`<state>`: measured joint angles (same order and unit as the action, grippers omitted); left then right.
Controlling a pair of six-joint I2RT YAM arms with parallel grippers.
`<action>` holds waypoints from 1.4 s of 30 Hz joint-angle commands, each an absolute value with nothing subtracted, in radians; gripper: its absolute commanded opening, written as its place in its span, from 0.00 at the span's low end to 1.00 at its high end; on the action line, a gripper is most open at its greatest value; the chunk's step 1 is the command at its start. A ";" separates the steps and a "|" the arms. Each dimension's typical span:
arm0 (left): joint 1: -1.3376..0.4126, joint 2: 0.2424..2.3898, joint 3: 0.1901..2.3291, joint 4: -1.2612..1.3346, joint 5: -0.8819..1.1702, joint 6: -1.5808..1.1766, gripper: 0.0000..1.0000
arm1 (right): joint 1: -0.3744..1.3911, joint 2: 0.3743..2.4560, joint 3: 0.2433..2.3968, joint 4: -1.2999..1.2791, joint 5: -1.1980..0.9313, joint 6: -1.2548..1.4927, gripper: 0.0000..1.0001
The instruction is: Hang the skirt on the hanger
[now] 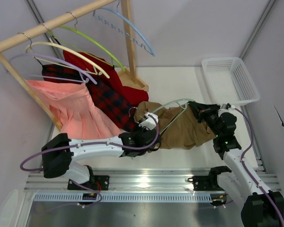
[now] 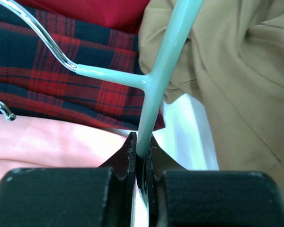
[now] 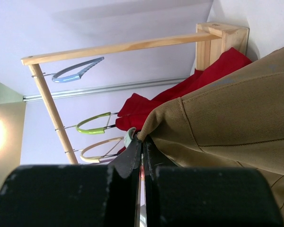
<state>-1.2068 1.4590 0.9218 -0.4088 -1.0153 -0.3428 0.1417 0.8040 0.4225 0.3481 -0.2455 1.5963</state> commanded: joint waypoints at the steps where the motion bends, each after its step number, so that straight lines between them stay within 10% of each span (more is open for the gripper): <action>1: -1.232 1.437 0.910 -0.373 -1.016 -0.302 0.00 | 0.133 0.785 0.436 0.468 -0.215 1.626 0.00; 42: -1.173 1.552 0.966 -0.479 -0.962 -0.284 0.00 | 0.153 0.657 0.546 0.210 -0.199 1.339 0.00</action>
<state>-1.1839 1.5467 0.9562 -0.3809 -0.9695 -0.3157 0.1463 0.6880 0.4679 0.1215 -0.2100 1.3808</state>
